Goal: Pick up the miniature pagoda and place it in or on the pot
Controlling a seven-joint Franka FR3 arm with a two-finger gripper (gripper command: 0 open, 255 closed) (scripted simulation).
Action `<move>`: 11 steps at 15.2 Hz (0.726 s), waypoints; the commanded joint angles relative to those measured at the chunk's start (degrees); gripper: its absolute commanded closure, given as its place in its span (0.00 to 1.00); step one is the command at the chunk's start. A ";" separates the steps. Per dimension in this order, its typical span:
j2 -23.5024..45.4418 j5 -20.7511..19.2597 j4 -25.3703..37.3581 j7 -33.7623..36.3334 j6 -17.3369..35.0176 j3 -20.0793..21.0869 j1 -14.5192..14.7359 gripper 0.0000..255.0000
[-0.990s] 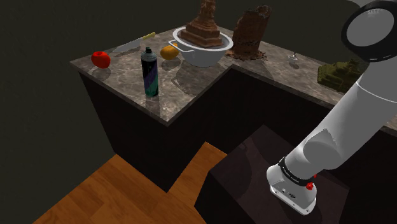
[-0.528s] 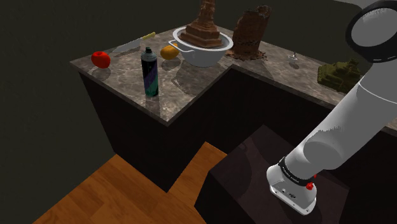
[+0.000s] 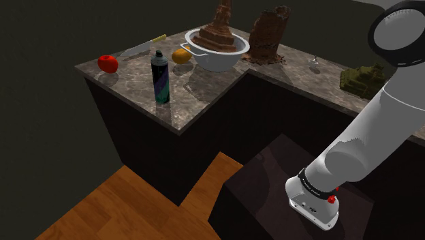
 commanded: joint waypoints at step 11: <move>-5.26 -1.29 -1.36 0.67 -4.16 -0.75 -0.71 0.00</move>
